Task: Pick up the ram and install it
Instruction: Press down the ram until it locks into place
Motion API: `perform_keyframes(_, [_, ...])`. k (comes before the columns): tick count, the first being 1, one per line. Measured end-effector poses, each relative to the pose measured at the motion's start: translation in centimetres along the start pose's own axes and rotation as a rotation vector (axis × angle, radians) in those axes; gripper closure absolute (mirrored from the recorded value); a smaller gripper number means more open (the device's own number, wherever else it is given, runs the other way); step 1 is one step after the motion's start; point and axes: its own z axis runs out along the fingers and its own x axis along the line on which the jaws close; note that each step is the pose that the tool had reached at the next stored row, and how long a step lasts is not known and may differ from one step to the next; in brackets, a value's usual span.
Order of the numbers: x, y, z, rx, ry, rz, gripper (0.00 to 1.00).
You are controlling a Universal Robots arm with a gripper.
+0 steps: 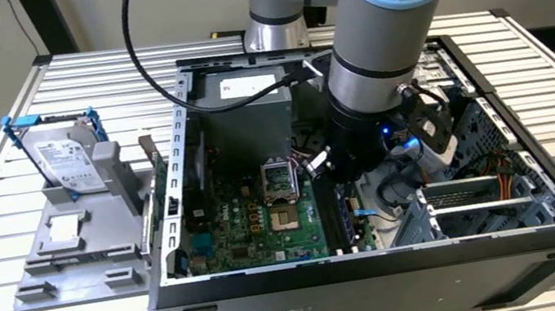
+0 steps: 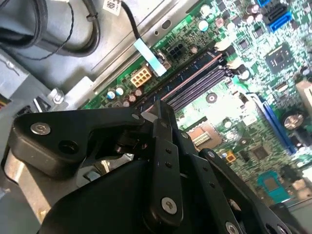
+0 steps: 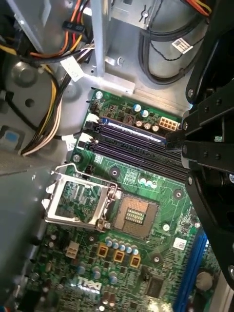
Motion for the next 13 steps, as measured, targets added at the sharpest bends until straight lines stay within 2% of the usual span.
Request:
perform_keyframes(6, [-0.01, 0.01, -0.54, -0.0009, 0.0012, -0.085, 1.0])
perform_keyframes(13, [-0.01, 0.03, -1.1, -0.0036, 0.0007, -0.165, 1.0])
